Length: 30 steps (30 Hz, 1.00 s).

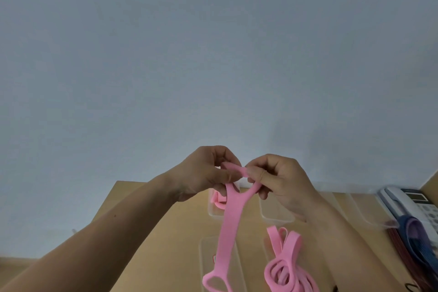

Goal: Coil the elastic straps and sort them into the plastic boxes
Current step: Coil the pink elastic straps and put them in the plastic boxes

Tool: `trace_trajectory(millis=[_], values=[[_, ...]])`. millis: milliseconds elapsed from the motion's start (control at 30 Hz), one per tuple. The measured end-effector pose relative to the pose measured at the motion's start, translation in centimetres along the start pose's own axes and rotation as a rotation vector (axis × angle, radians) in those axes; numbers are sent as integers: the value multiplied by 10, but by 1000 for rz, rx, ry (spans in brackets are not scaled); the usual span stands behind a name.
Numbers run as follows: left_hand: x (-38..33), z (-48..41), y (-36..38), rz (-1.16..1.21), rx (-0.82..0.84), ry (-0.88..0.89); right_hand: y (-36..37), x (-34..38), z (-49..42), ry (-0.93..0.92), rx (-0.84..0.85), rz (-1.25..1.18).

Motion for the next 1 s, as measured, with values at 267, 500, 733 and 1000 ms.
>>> trace_trajectory(millis=[267,500,733,1000], values=[[0,4,13,64,162,-180,-5,-2,8,-188,-144,149],[-1,3,22,174,21,-141,-3,-4,15,-433,-323,461],[-1,2,21,204,-77,-128,-2,-6,17,-566,-356,540],[2,3,18,39,-130,140,0,-7,16,-148,-134,54]])
Point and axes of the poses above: each hand's wrist, its own z-axis away from the middle knuckle, its own y-axis out of the palm, x = y × z, the point moved 2 cm from there along -z, towards the middle knuckle, and after that the axes turned 11 degrees about y, right-handed, at the moved point
